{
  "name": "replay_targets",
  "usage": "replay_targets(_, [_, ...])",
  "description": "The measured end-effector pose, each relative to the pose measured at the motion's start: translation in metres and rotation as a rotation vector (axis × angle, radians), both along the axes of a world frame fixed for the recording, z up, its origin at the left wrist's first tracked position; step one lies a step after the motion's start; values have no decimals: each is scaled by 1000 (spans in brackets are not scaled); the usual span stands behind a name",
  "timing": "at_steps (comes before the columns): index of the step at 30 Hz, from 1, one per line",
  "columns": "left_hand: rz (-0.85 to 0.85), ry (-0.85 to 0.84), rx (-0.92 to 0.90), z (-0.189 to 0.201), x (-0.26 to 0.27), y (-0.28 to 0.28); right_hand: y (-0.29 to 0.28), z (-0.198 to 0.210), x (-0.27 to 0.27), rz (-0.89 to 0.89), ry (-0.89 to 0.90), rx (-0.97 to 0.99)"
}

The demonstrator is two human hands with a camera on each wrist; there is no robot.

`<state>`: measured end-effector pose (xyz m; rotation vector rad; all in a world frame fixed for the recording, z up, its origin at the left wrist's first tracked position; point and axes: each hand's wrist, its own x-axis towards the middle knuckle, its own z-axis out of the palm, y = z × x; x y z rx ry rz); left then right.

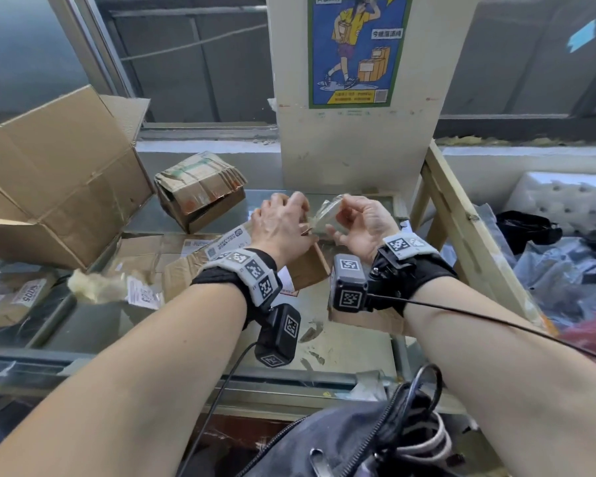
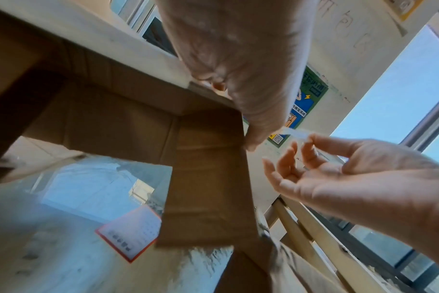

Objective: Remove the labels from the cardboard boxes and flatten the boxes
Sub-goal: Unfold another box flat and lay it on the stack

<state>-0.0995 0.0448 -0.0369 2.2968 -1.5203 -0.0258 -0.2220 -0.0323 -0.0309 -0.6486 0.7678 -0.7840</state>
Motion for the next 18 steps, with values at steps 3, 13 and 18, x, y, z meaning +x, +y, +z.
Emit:
replay_targets(3, [-41,43,55,5,1,-1,-1,-6,-2,-97,-21,38])
replay_targets(13, [5,-23,189,22,14,1,-5,-2,0,-190,103,-129])
replay_targets(18, [57,-40,103,31,21,4,0,4,18,-40,548,-528])
